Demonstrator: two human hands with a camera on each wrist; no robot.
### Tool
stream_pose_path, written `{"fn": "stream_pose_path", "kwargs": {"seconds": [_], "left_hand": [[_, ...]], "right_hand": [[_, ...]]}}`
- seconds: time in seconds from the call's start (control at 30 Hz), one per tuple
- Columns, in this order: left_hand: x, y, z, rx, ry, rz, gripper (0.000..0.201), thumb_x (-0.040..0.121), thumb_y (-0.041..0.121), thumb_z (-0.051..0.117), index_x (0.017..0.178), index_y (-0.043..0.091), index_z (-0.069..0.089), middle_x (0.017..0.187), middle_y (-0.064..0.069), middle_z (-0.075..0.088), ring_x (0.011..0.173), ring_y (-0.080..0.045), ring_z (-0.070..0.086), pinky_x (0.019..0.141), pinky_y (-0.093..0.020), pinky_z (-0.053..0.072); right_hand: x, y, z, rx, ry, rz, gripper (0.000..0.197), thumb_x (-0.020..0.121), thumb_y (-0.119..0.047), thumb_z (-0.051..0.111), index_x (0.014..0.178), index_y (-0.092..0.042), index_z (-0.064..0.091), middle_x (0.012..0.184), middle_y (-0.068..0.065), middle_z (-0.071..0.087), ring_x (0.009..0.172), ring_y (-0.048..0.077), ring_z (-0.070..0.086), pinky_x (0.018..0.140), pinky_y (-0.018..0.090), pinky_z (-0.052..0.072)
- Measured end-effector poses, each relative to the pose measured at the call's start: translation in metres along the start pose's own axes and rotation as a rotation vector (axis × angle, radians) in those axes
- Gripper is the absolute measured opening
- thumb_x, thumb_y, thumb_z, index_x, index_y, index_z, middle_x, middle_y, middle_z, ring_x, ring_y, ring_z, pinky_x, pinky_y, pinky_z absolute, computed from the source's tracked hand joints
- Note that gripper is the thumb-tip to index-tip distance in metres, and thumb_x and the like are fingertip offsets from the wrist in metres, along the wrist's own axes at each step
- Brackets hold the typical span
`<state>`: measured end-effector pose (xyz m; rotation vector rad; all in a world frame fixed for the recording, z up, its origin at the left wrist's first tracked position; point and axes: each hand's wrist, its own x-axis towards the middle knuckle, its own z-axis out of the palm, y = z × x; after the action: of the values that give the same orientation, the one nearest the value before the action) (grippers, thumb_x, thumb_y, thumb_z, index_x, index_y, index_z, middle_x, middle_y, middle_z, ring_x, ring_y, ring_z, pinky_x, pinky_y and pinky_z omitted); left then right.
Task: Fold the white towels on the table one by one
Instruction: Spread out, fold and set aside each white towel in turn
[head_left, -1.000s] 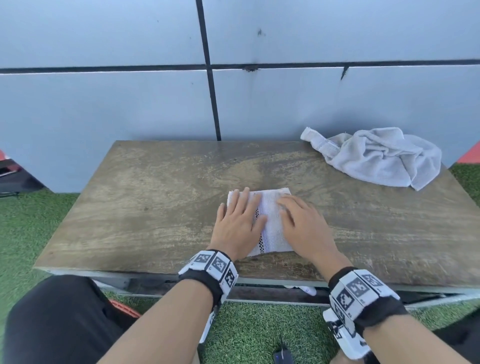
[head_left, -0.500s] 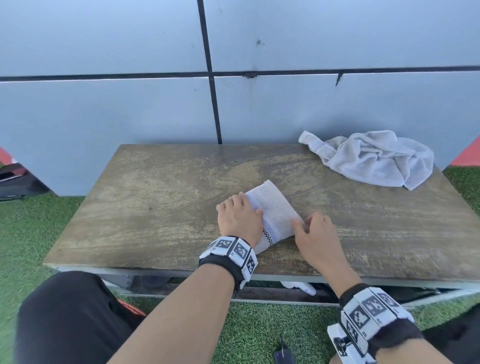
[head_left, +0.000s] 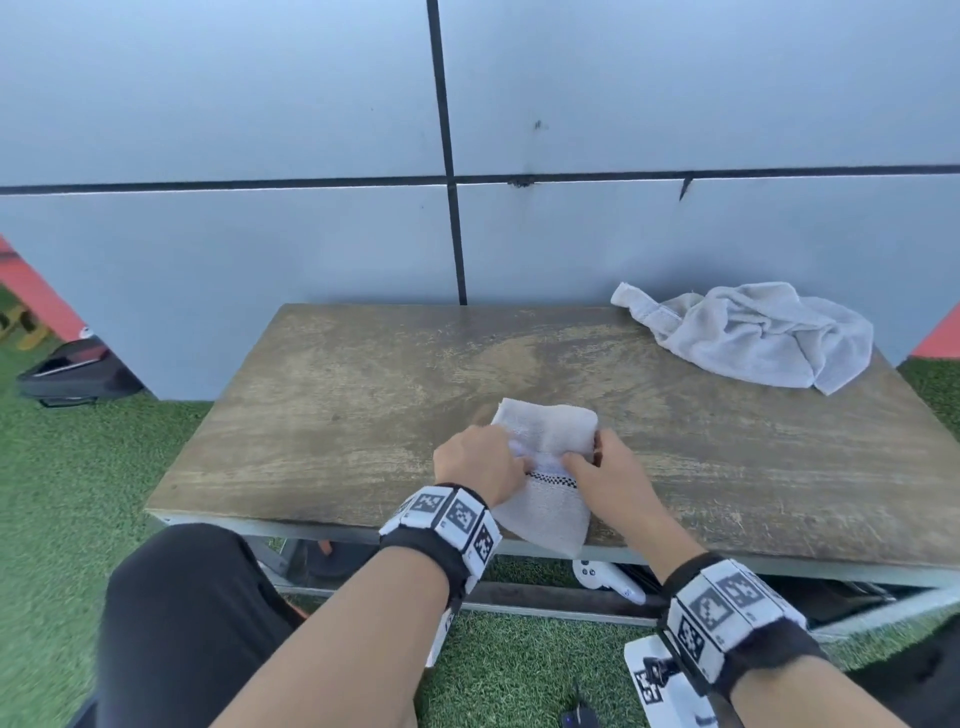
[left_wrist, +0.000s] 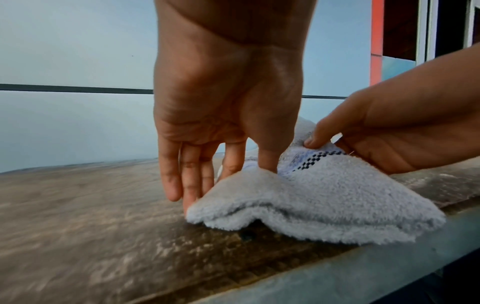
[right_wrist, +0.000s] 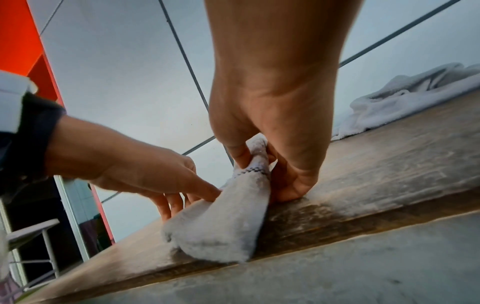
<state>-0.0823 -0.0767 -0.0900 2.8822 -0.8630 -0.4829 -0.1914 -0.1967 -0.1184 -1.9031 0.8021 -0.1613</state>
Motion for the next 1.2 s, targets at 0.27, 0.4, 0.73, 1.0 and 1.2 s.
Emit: {"fn": "stream_pose_path", "kwargs": {"seconds": [0.27, 0.4, 0.73, 1.0, 1.2], "left_hand": [[-0.026, -0.041, -0.032, -0.666, -0.174, -0.055, 0.081, 0.095, 0.073, 0.022, 0.140, 0.012, 0.053, 0.124, -0.014, 0.064, 0.104, -0.029, 0.064, 0.084, -0.037, 0.051], [-0.050, -0.067, -0.069, -1.115, -0.070, 0.025, 0.077, 0.088, 0.081, 0.033, 0.134, 0.026, 0.061, 0.136, -0.002, 0.062, 0.122, -0.023, 0.061, 0.107, -0.049, 0.045], [-0.169, -0.201, -0.148, -1.277, 0.556, -0.148, 0.046, 0.099, 0.054, 0.049, 0.109, 0.015, 0.071, 0.104, -0.005, 0.076, 0.098, -0.025, 0.072, 0.089, -0.044, 0.057], [-0.229, -0.315, -0.091, -1.251, 0.563, -0.345, 0.049, 0.101, 0.047, 0.049, 0.119, 0.003, 0.064, 0.108, -0.010, 0.072, 0.089, -0.020, 0.067, 0.084, -0.039, 0.053], [-0.212, -0.380, -0.014, -1.227, 0.525, -0.525, 0.068, 0.073, 0.066, 0.062, 0.110, 0.010, 0.068, 0.109, -0.012, 0.074, 0.101, -0.031, 0.071, 0.093, -0.056, 0.054]], "right_hand": [[-0.032, -0.063, -0.015, 0.234, 0.011, -0.242, 0.012, 0.099, -0.021, 0.049, 0.108, -0.027, 0.054, 0.096, 0.005, 0.060, 0.077, 0.022, 0.055, 0.064, 0.031, 0.046], [-0.042, -0.121, -0.021, 0.335, -0.067, -0.382, 0.021, 0.089, -0.019, 0.053, 0.108, -0.025, 0.060, 0.109, 0.005, 0.066, 0.091, 0.013, 0.063, 0.081, 0.039, 0.048], [-0.072, -0.258, 0.078, 0.246, -0.362, -0.621, 0.015, 0.098, -0.023, 0.061, 0.112, -0.023, 0.061, 0.096, 0.003, 0.075, 0.084, 0.018, 0.073, 0.079, 0.042, 0.058], [-0.083, -0.270, 0.203, -0.072, -0.611, -0.696, 0.015, 0.094, -0.031, 0.067, 0.109, -0.029, 0.066, 0.089, -0.001, 0.078, 0.083, 0.020, 0.075, 0.088, 0.051, 0.057], [-0.049, -0.231, 0.306, -0.187, -0.866, -0.587, 0.026, 0.097, -0.013, 0.064, 0.123, -0.017, 0.064, 0.109, 0.005, 0.075, 0.088, 0.009, 0.072, 0.071, 0.020, 0.056]]}}
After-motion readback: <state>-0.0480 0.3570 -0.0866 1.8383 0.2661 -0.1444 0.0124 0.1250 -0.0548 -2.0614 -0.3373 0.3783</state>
